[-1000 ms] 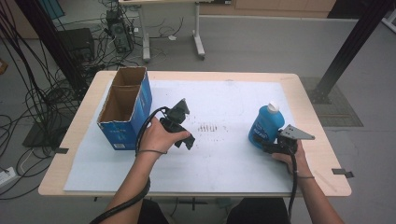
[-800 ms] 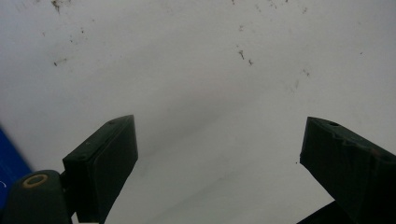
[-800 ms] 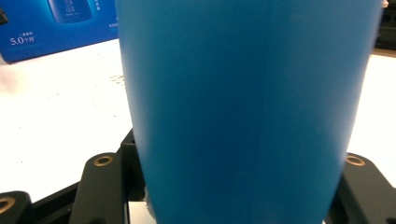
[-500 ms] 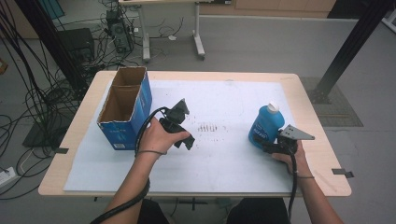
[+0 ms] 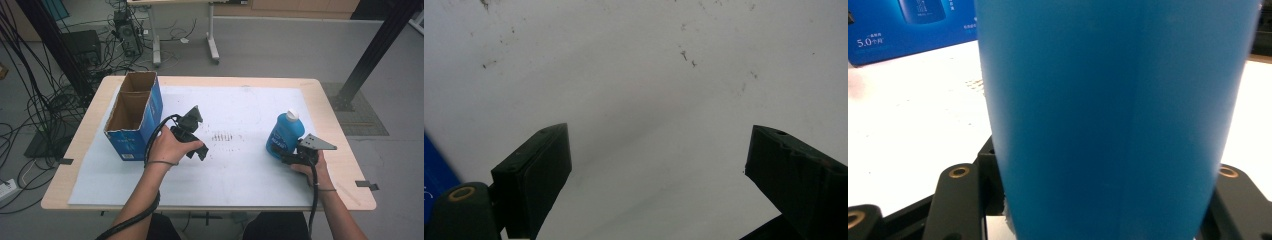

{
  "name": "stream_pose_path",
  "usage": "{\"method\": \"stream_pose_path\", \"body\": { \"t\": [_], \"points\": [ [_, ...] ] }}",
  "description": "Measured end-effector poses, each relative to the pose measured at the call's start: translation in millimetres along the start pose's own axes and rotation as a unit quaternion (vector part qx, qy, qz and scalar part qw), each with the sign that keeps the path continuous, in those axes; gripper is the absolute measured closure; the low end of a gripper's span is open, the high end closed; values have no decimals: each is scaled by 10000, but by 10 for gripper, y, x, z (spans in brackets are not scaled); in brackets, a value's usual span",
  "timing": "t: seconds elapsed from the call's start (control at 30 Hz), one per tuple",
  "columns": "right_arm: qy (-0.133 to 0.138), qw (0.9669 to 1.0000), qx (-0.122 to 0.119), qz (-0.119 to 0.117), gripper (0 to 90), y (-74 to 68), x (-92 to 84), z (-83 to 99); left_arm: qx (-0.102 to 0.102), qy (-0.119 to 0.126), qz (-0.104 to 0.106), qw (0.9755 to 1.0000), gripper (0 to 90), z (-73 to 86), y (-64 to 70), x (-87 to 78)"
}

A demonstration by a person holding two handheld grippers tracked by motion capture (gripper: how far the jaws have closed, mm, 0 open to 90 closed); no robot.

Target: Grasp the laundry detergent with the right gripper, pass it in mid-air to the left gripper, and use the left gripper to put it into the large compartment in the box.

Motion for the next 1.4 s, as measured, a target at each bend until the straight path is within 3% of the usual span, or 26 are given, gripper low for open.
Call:
{"method": "stream_pose_path", "body": {
  "t": [0.37, 0.77, 0.97, 1.4],
  "points": [
    [6, 10000, -15, 31, 404, -5, -4, -2, 21, -25, 29, 10000, 116, -7, -13, 7],
    [26, 9999, 92, -84, 406, 15, -17, -22, 201, 59, 61, 9998, 116, 8, -33, -142],
    [-50, 9998, -16, -171, 406, -8, -61, -127, 281, 119, 37, 9995, 115, 19, -55, -233],
    [-204, 9976, -105, -648, 407, -59, -238, -470, 855, 271, -55, 9960, 113, 84, 24, -623]
  ]
}}
Point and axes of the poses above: each handheld gripper's, and its own axes: x roughly forward along the jaws, z roughly out of its underside, y roughly to its right, the point moved 1 cm from there along x, roughly forward along the jaws, and after that the axes turned 14 degrees about -y, right-handed, at the moved point
